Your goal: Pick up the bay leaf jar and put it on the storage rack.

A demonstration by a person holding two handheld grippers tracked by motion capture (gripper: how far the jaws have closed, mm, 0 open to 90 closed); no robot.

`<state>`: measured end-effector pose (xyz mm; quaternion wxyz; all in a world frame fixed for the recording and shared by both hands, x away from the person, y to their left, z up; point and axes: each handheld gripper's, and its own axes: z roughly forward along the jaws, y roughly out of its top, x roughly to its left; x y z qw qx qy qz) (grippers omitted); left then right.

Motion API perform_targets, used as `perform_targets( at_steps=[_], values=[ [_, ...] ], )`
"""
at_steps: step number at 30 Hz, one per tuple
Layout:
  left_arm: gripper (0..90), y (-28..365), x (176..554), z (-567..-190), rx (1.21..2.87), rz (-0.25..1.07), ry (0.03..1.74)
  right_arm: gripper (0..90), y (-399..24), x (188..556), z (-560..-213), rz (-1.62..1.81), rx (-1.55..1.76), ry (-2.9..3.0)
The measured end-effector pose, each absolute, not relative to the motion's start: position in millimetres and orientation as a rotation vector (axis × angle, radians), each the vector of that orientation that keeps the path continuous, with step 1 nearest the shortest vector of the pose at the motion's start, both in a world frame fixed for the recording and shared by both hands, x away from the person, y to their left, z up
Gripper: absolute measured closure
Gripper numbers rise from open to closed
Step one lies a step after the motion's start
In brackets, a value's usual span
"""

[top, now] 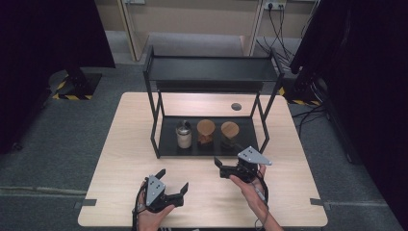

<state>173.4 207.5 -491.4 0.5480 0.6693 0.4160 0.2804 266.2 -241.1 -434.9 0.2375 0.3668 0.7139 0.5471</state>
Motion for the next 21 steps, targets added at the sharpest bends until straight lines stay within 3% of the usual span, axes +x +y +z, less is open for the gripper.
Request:
perform_targets(
  at_steps=[21],
  values=[
    [3.6,208.4,174.7,-490.8,1.584,0.665,0.987,3.8,-243.5,237.0,-454.0,1.541,0.962,2.028]
  ],
)
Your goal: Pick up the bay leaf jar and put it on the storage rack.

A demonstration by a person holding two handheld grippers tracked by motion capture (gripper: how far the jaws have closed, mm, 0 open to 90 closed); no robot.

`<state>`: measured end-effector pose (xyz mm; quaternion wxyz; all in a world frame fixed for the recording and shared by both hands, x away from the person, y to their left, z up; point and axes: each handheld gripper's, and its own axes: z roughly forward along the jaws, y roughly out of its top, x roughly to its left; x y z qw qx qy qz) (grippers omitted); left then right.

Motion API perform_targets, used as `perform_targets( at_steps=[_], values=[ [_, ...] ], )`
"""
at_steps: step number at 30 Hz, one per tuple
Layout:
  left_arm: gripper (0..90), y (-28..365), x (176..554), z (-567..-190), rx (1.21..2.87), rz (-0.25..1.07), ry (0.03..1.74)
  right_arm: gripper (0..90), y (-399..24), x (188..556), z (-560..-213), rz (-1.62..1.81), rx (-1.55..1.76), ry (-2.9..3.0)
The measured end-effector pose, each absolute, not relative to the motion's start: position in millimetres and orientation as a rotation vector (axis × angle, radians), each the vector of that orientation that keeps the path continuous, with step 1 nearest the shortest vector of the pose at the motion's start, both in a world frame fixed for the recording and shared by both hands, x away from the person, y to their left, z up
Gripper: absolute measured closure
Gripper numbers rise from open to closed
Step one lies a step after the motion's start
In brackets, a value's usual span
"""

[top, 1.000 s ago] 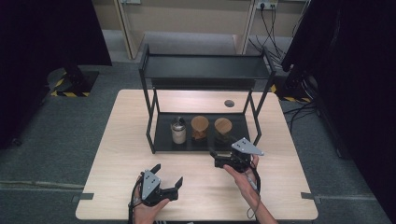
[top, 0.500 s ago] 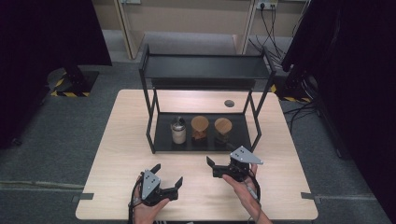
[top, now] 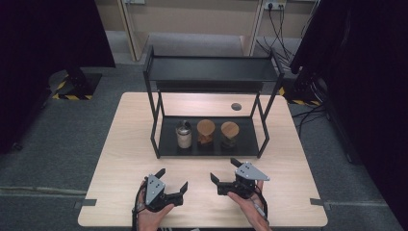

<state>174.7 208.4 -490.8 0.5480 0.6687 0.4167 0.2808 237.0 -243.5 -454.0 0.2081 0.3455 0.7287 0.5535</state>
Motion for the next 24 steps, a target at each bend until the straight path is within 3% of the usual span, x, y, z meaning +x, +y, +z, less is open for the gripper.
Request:
perform_targets(
  at_steps=[24],
  values=[
    [3.6,207.8,172.7,-490.8,1.583,0.665,0.984,3.8,-250.1,229.3,-463.4,1.542,0.991,2.053]
  ],
)
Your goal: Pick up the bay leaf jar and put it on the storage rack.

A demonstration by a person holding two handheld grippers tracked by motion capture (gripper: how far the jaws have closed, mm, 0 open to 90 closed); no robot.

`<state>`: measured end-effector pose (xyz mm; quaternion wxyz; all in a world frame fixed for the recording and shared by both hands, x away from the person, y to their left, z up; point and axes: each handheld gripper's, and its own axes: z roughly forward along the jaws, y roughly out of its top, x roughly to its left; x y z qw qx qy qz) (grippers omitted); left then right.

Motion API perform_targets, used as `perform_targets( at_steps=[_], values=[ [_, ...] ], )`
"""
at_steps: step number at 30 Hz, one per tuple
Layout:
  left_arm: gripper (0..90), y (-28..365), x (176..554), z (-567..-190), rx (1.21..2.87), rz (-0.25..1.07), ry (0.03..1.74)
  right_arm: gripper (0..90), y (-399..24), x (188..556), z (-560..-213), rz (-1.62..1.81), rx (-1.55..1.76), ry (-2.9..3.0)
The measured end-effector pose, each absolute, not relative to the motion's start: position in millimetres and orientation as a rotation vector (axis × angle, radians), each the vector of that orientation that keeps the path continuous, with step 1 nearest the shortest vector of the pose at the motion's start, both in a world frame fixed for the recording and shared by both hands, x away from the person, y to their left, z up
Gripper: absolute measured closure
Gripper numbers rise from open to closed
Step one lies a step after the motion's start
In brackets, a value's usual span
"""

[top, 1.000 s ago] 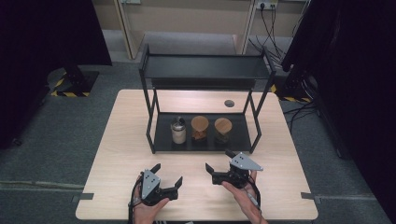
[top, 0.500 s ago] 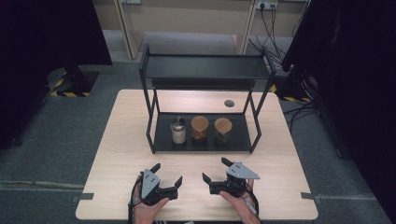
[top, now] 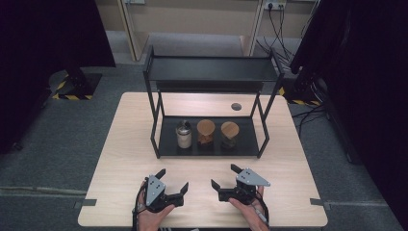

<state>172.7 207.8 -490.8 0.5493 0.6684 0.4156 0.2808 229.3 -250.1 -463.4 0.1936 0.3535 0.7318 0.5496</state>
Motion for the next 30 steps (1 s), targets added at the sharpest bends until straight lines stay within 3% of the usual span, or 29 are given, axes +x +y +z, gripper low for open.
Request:
perform_targets(
  at_steps=[30],
  values=[
    [3.6,207.4,173.6,-491.3,1.584,0.665,0.989,3.9,-253.1,229.7,-464.0,1.534,1.009,2.028]
  ],
)
